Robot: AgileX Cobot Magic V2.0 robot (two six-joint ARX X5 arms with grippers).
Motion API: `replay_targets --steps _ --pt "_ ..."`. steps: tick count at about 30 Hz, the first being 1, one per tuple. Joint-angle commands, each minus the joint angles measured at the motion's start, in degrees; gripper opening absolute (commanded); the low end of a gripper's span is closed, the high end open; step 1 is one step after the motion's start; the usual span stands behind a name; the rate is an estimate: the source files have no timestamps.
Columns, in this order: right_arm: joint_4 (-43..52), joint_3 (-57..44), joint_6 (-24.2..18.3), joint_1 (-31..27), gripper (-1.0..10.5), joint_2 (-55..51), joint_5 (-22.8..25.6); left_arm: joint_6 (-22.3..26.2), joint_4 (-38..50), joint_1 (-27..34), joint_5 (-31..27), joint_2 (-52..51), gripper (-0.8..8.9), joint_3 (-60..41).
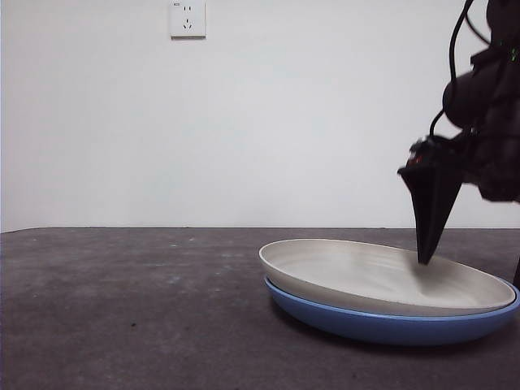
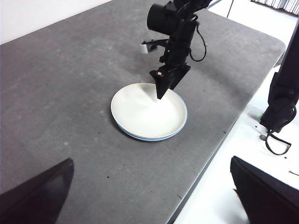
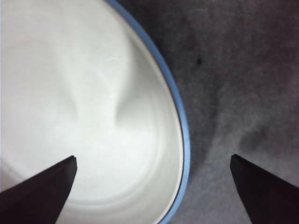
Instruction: Pick up the white plate, put it on the blue plate, put it on desk
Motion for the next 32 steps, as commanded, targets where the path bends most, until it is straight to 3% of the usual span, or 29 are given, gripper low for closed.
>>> replay_targets --steps 1,5,11,16,21,32 --pt "0.7 1.0 -0.9 0.2 5.1 2.6 -0.2 0.5 0.3 -0.5 -0.2 0.2 5.72 0.5" --pt "1.4 1.0 -1.2 0.1 4.1 3.9 -0.3 0.5 0.3 -0.5 -0.2 0.2 5.72 0.5" --pt "1.9 1.0 -1.5 0.1 1.3 4.0 -0.1 0.5 0.3 -0.5 -0.2 0.3 5.72 0.5" --pt "1.8 1.0 -1.4 0.1 0.2 4.1 1.6 0.5 0.3 -0.5 -0.2 0.3 5.72 0.5" --pt "1.1 1.0 -1.2 0.1 0.1 4.0 6.0 0.5 0.3 -0.5 -0.2 0.3 5.72 0.5" --pt "-0.9 1.2 -1.2 0.2 0.1 2.6 5.9 0.5 0.4 -0.5 -0.2 0.3 5.72 0.5"
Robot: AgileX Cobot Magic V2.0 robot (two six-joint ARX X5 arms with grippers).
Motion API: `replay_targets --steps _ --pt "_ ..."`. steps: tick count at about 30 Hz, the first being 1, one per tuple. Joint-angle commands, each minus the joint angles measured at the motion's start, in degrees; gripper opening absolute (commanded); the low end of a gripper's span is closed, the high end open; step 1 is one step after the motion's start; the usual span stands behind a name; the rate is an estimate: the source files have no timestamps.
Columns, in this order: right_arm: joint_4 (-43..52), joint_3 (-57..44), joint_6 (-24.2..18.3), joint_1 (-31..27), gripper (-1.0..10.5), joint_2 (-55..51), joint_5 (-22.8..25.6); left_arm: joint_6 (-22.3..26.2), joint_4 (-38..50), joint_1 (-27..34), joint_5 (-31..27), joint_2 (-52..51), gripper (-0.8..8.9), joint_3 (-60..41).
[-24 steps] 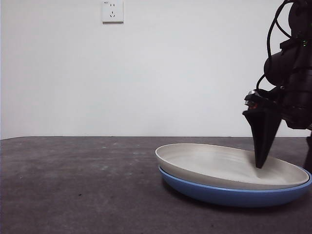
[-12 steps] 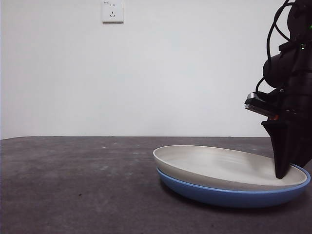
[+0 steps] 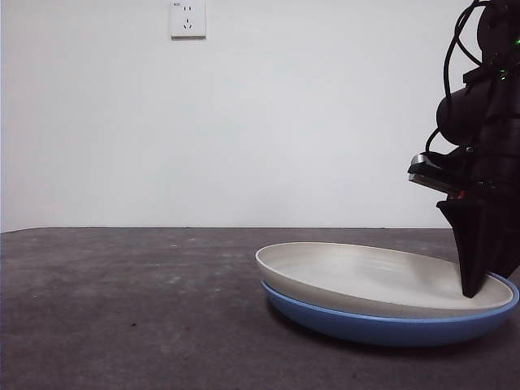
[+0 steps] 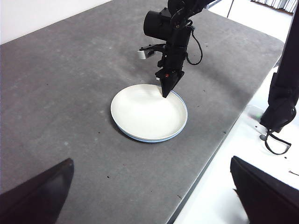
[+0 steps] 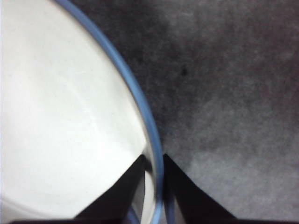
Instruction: Pick up the white plate, put it on the blue plate, put it on desk
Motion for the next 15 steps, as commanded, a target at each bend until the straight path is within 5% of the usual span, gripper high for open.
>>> replay_targets --steps 1,15 --pt "-1.1 0.7 -0.2 0.2 0.1 -0.3 2.5 0.5 0.5 -0.5 -0.2 0.3 5.72 0.5" --pt "-5.4 6.6 3.1 3.9 0.1 -2.8 -2.4 0.5 0.7 -0.8 -0.2 0.3 5.72 0.5"
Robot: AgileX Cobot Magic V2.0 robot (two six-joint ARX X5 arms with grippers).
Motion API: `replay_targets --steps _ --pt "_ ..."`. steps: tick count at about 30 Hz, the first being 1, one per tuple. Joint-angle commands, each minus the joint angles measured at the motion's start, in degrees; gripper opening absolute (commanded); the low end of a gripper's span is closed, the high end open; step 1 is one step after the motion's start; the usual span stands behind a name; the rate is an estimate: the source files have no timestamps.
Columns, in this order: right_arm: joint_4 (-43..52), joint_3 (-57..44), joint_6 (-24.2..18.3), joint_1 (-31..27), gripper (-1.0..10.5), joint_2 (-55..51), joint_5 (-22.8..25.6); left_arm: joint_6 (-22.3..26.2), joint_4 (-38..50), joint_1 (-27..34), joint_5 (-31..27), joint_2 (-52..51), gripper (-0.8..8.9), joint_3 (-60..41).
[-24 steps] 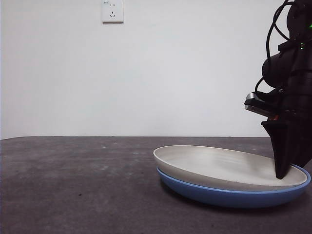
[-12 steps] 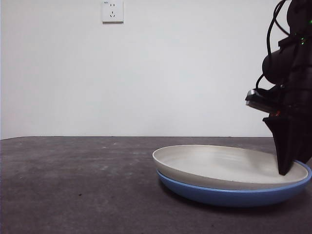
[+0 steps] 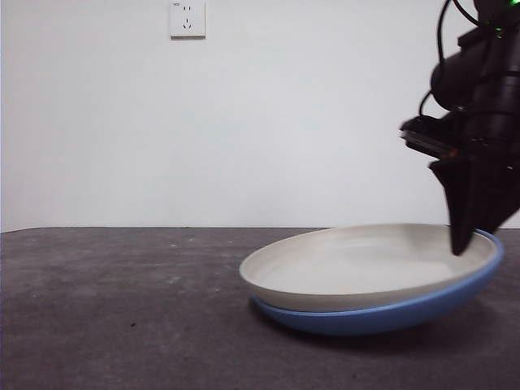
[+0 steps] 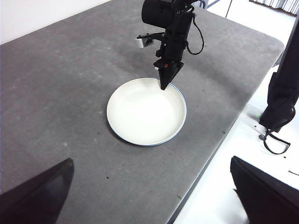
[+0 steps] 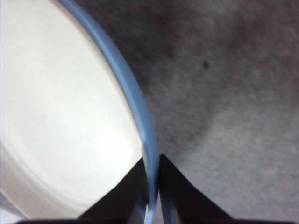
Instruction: Pick up the white plate, put it on the blue plate, put it on desk
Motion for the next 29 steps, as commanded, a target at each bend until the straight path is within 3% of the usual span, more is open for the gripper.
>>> replay_targets --steps 1,6,11,20,29 --pt "0.2 2.0 2.2 2.0 0.1 0.4 -0.9 0.5 0.6 -0.5 -0.2 0.3 5.72 0.5" --pt "1.8 4.0 4.7 5.0 0.1 0.4 -0.9 0.5 0.6 -0.5 -0.2 0.3 5.72 0.5" --pt "5.7 4.2 7.8 6.5 0.1 0.7 -5.3 0.5 0.6 -0.5 -0.2 0.3 5.72 0.5" --pt "10.4 4.3 12.2 8.3 0.1 2.3 -8.7 0.5 0.7 -0.5 -0.2 0.3 5.72 0.5" --pt "12.4 4.8 14.5 9.2 0.1 6.8 -9.2 0.5 0.7 -0.5 -0.2 0.3 5.72 0.5"
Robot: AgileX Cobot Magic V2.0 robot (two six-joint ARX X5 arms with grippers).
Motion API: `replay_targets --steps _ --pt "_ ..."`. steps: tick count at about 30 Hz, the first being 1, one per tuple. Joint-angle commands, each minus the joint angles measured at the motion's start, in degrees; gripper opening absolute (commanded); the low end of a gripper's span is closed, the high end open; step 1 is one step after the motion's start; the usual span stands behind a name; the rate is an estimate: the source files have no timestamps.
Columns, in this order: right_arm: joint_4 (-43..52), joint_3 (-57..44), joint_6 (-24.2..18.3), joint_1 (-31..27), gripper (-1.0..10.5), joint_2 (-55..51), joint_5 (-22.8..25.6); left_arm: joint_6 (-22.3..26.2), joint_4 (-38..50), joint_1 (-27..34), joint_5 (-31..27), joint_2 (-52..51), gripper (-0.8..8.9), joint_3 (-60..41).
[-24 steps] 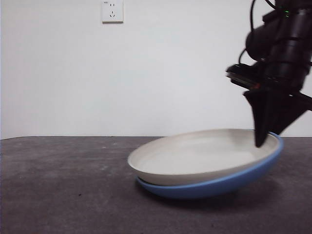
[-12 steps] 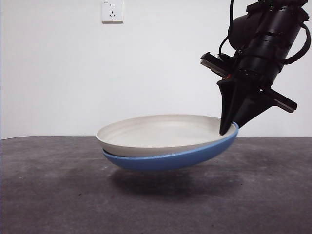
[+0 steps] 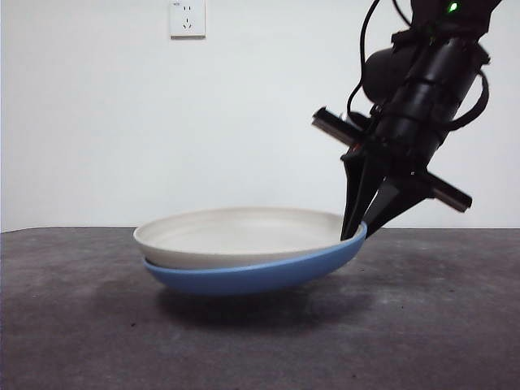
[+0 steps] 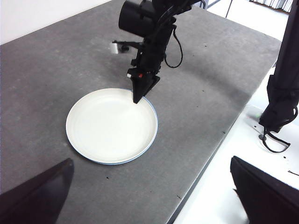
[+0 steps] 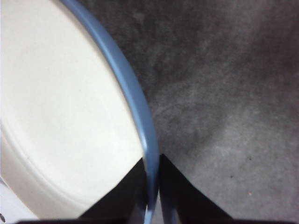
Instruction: Pick up the white plate, put it on the blue plate, put it on desk
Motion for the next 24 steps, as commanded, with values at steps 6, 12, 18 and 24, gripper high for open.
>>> replay_targets --steps 6,12,18,24 --pt "1.6 1.4 1.7 0.6 0.1 5.2 -0.7 0.5 0.7 -0.5 -0.2 0.3 5.72 0.5" --pt "1.7 1.4 1.7 0.6 0.1 7.2 -0.2 0.5 0.7 -0.5 -0.2 0.3 5.72 0.5" --pt "1.6 1.4 0.5 0.6 0.1 7.2 -0.2 0.5 0.7 -0.5 -0.2 0.3 5.72 0.5" --pt "1.1 1.4 -0.3 0.6 0.9 7.2 0.6 0.5 0.7 -0.5 -0.2 0.3 5.72 0.5"
